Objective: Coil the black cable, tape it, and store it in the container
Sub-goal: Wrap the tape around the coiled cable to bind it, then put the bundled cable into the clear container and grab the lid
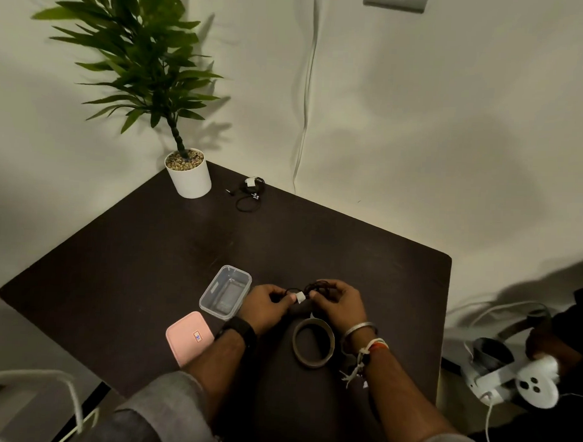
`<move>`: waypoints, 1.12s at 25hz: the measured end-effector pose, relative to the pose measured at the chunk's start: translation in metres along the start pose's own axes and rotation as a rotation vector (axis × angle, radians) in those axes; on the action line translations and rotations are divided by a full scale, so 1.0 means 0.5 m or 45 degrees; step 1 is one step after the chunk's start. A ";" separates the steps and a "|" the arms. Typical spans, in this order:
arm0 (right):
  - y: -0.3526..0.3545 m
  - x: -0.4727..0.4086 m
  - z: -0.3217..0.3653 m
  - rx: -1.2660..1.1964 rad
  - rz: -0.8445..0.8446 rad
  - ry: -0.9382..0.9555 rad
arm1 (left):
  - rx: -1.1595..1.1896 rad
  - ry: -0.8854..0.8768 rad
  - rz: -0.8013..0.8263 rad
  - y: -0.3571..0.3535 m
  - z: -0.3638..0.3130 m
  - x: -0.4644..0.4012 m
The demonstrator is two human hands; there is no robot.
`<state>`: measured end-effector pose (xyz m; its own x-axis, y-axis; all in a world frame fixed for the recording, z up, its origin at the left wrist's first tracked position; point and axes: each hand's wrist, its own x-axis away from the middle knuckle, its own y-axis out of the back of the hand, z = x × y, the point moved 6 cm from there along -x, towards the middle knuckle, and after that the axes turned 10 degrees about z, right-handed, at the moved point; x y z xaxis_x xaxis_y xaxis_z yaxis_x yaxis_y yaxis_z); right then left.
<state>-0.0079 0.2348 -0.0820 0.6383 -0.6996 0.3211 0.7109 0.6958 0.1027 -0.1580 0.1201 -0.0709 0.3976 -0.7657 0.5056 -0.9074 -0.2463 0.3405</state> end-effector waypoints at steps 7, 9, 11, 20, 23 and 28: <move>-0.030 -0.060 0.007 0.468 -0.058 -0.095 | -0.285 -0.026 -0.266 0.018 0.031 -0.044; -0.035 -0.060 0.024 0.680 -0.029 -0.015 | -0.374 -0.090 -0.283 0.021 0.023 -0.045; -0.035 -0.049 0.047 0.968 -0.043 0.126 | -0.457 -0.153 -0.270 0.022 0.017 -0.040; -0.096 -0.040 0.058 1.761 0.332 0.397 | -0.645 -0.280 -0.224 0.007 0.016 -0.018; -0.103 -0.046 0.051 1.794 0.345 0.339 | -0.672 -0.263 -0.241 0.011 0.014 -0.024; -0.114 -0.080 0.069 1.888 0.332 0.247 | -0.738 -0.226 -0.195 0.009 0.010 -0.034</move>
<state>-0.0839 0.2288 -0.0681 0.8072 -0.4629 0.3664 -0.2795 0.2471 0.9278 -0.1693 0.1291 -0.0822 0.4437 -0.8465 0.2942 -0.6002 -0.0369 0.7990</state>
